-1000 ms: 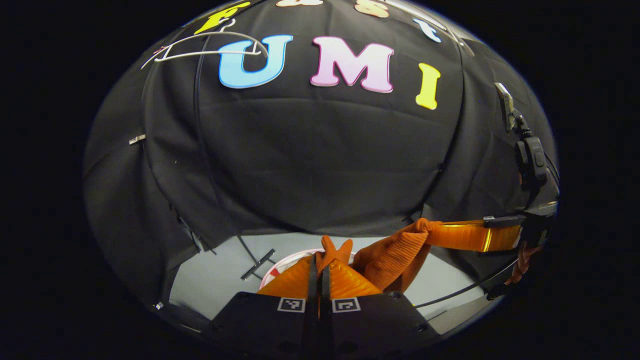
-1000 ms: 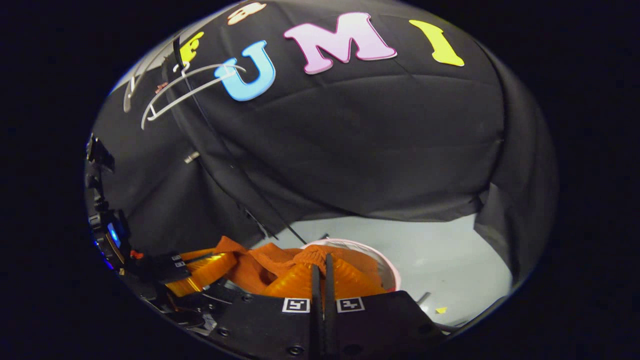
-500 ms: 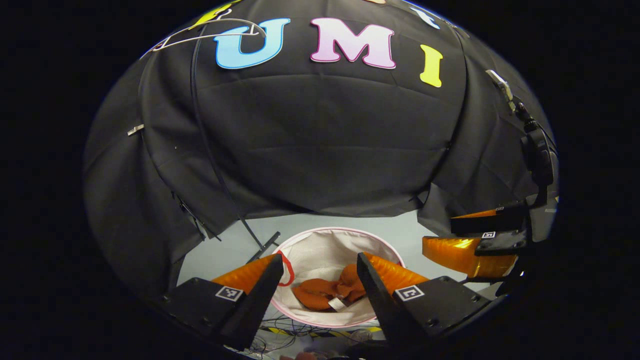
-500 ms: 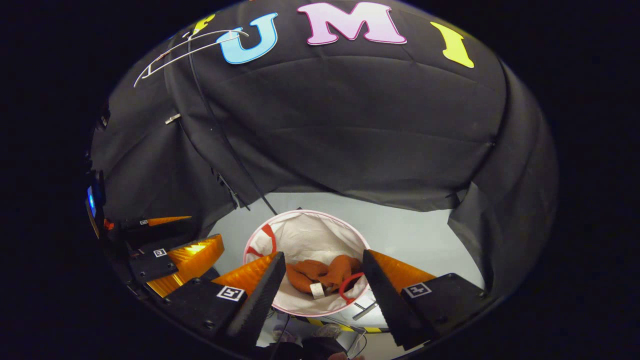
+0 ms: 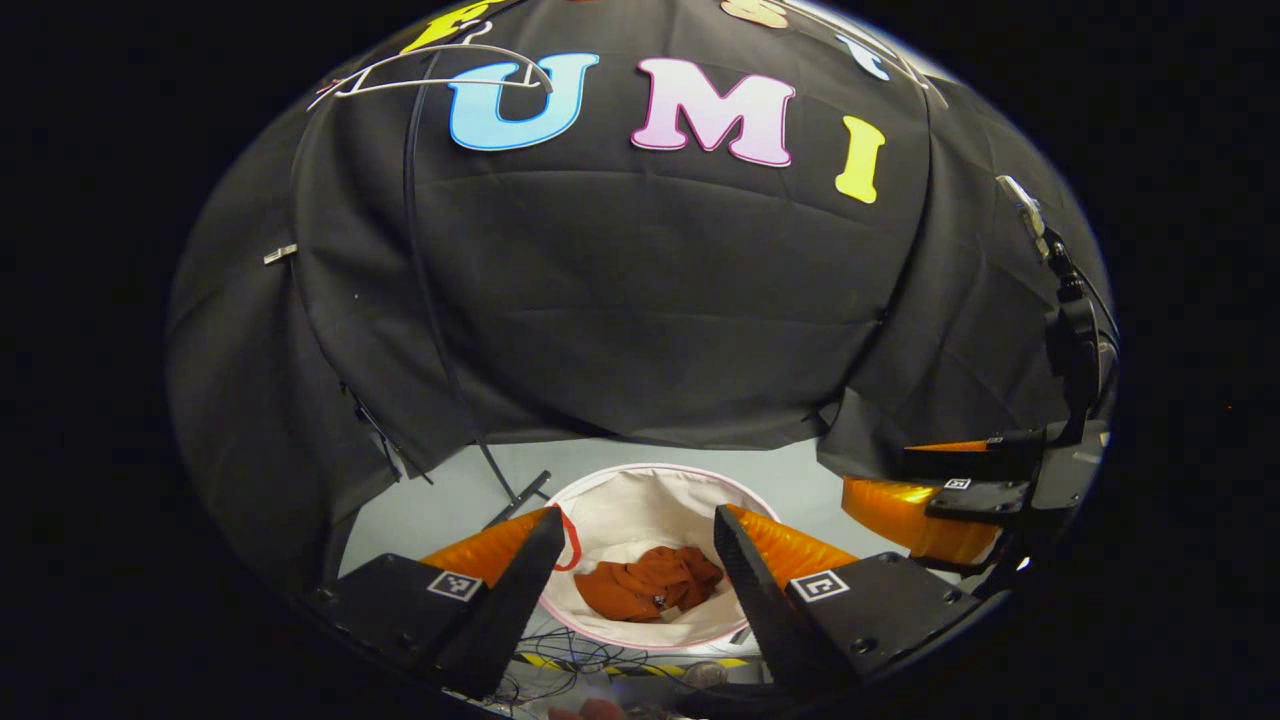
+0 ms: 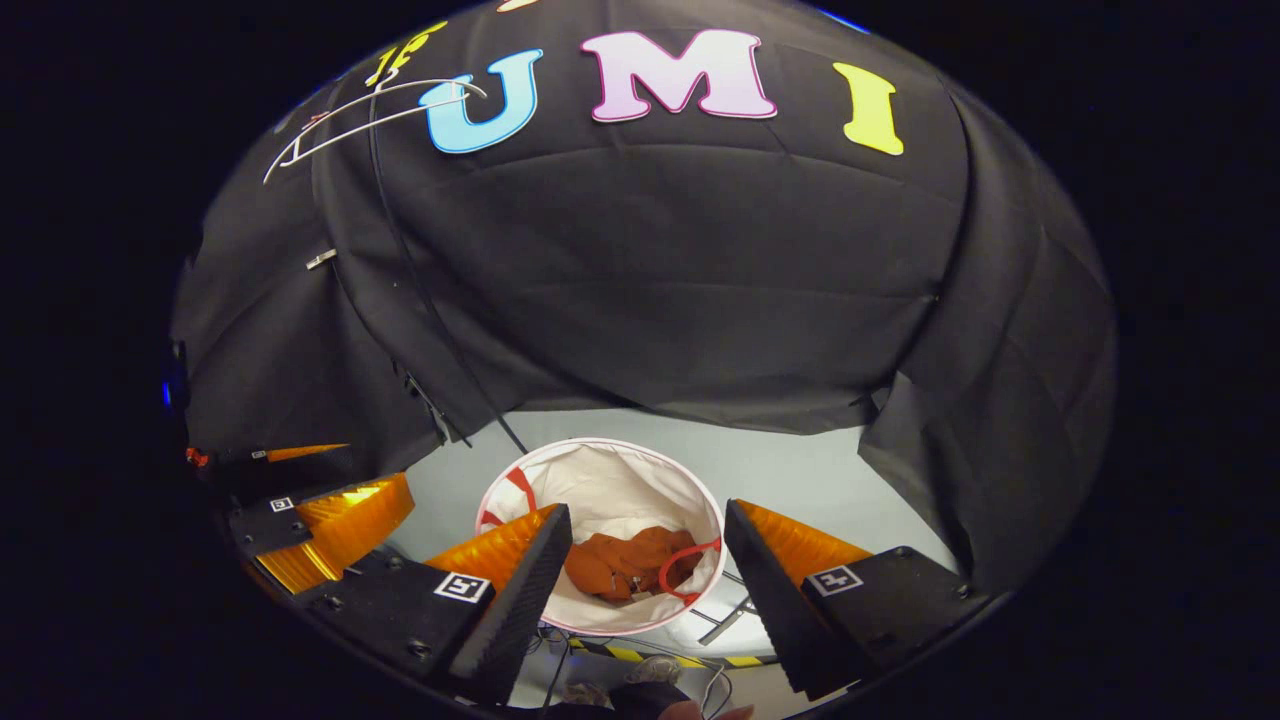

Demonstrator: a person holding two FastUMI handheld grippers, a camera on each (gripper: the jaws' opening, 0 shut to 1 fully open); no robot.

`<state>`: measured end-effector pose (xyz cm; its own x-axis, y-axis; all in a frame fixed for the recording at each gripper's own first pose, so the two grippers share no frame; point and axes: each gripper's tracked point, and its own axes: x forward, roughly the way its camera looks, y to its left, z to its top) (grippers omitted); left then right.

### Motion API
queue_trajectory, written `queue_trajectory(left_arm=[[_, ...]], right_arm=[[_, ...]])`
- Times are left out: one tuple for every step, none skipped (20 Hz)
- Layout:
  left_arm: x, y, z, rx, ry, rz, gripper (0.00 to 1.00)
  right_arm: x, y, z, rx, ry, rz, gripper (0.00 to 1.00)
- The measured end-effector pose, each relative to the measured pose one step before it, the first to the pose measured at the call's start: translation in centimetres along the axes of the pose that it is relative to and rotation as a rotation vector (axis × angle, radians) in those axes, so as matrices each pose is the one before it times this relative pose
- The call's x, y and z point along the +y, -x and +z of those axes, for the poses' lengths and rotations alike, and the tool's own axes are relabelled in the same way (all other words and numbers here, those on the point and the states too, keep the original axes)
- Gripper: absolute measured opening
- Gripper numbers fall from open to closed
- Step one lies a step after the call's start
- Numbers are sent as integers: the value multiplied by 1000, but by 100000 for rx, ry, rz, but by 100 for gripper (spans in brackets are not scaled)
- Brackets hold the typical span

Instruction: Grasp the clothes on the hanger with both hands and then place them into the laundry hamper below.

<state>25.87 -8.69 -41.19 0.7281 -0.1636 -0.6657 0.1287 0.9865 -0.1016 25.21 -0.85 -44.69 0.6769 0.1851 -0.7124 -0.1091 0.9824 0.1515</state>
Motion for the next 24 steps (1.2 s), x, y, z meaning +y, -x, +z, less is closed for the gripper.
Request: queue_trajectory(left_arm=[[257, 1138, 278, -903, -358, -143, 96], [191, 1003, 432, -1434, -175, 97, 96], [166, 1184, 731, -2032, -17, -90, 96], [245, 1233, 817, -2421, 20, 183, 96], [279, 1137, 1063, -2757, -244, 350, 95], [329, 1265, 986, -3040, -655, 830, 96], [442, 1162, 1197, -3110, -1000, 889, 96], [399, 1444, 1325, -3465, -1342, 1199, 96], [377, 817, 1090, -2985, -776, 794, 95], [373, 1416, 1209, -3516, -278, 395, 95], [256, 1060, 1332, -3061, 361, 385, 95], [281, 996, 1027, -2937, 779, 280, 95], [266, 1005, 1204, -2691, 1069, 174, 96], [181, 1031, 1187, -2823, 1004, 307, 95], [314, 1052, 1272, -2857, 632, 578, 95], [311, 737, 981, -1916, 55, 413, 95], [97, 913, 1355, -2532, -494, 707, 95], [136, 816, 1358, -2412, -509, 295, 95], [202, 506, 1134, -2820, -610, 87, 95], [252, 587, 1242, -2830, -782, 83, 95], [-12, 852, 1077, -2836, -777, -151, 92], [-190, 766, 1003, -2078, -663, -199, 92], [-15, 563, 802, -1638, -651, -50, 95], [-82, 827, 879, -1467, -604, 5, 95]], right_arm=[[314, 1035, 663, -2501, 41, -1393, 99], [194, 1223, 585, -2245, 289, -1097, 99], [367, 1099, 826, -2288, 143, -789, 99], [378, 1084, 927, -2436, 91, -907, 99], [249, 1181, 966, -2711, 175, -1129, 99], [172, 1193, 1166, -3016, -8, -1097, 99], [265, 1131, 1277, -3197, -380, -874, 99], [419, 1364, 1225, -3251, -967, -482, 99], [324, 1025, 1211, -3074, -1086, -585, 99], [253, 1161, 1199, -3135, -1103, -426, 99], [246, 1158, 1250, -2952, -813, -478, 99], [319, 1110, 832, -2776, -549, -564, 99], [-36, 1043, 1011, -2701, -28, -817, 99], [298, 1110, 1092, -2733, 153, -518, 99], [230, 1125, 1320, -3207, 389, -129, 99], [246, 964, 1211, -2987, 749, -190, 99], [113, 872, 1081, -2924, 599, -370, 99], [114, 842, 934, -2441, 828, -610, 99], [124, 671, 807, -2409, 593, -690, 98], [222, 877, 949, -2263, 542, -460, 98], [194, 795, 979, -2194, 574, -206, 99], [141, 789, 846, -1974, 530, -644, 98], [179, 767, 914, -1723, 53, -160, 98], [114, 666, 800, -1499, -214, -529, 99]])
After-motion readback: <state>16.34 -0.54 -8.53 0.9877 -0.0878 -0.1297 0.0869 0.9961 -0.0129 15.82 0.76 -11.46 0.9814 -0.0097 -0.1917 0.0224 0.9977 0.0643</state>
